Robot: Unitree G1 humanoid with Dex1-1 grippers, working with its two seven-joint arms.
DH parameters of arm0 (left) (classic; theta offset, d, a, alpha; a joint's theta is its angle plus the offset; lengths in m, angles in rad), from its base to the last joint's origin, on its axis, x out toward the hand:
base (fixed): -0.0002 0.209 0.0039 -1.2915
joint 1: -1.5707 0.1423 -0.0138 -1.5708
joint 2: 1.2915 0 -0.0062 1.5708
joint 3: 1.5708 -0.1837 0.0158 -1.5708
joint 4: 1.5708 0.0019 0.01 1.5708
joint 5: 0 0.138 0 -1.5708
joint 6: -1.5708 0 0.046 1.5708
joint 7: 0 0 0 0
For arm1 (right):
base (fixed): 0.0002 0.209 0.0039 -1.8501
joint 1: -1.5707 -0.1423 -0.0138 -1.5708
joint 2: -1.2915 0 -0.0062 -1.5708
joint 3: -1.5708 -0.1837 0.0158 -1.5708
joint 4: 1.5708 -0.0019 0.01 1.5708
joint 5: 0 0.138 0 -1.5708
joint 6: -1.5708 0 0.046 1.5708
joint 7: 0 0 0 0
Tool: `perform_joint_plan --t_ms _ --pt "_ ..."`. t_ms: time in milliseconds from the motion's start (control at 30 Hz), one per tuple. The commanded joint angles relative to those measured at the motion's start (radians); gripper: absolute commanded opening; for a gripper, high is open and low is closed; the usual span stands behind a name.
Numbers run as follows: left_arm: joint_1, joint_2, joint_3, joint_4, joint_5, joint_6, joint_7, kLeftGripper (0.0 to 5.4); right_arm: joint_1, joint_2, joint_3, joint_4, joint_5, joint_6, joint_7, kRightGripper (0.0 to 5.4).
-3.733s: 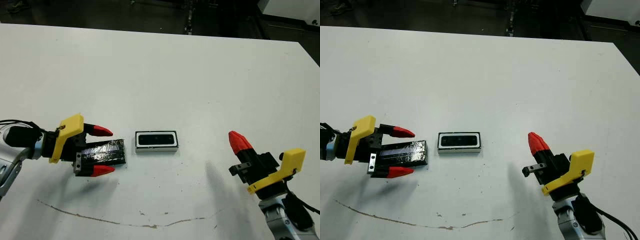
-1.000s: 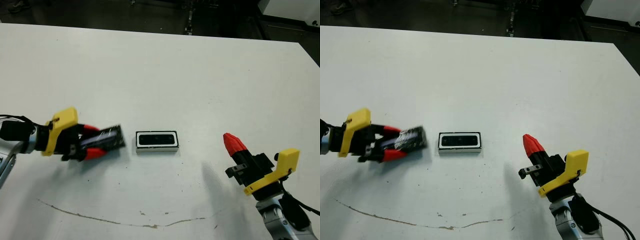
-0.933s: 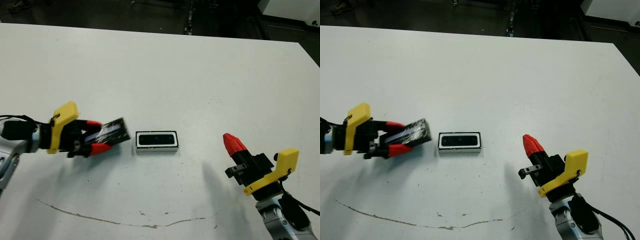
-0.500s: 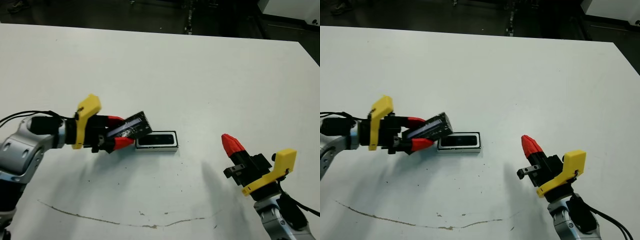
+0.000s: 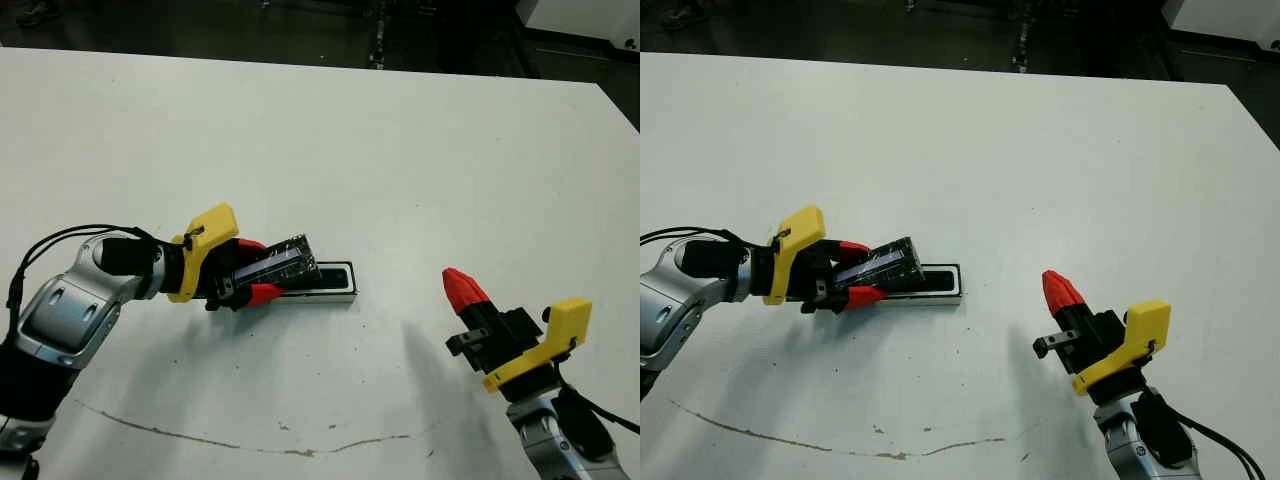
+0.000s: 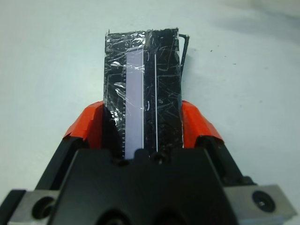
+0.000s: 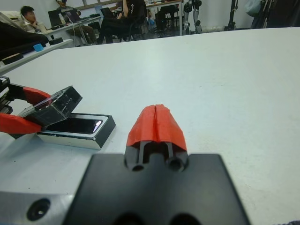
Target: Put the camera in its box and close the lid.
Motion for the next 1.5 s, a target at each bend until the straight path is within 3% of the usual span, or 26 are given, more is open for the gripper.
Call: perform_joint_plan --t_ms 33,167,400,933,1500 --pt "0.002 0.003 -0.023 -0.023 0.038 -0.004 0.017 3.15 0.012 -0.008 -0.006 0.009 0.006 0.007 0.001 0.00" --pt "-0.003 0.007 -0.045 -0.045 0.080 -0.008 0.028 3.15 0.013 -0.005 -0.005 0.007 0.010 0.007 0.000 0.00" --pt "-0.009 -0.009 -0.055 -0.039 0.091 -0.009 0.018 3.15 0.013 -0.011 -0.003 0.005 0.011 0.013 -0.001 0.00" --pt "-0.036 -0.062 -0.069 0.058 0.040 -0.017 -0.048 3.15 0.019 -0.013 -0.001 0.001 -0.001 0.006 -0.004 0.00" --pt "-0.045 -0.100 -0.093 0.168 0.028 -0.132 -0.135 3.14 0.023 -0.015 -0.005 -0.006 0.008 0.017 -0.007 0.00"
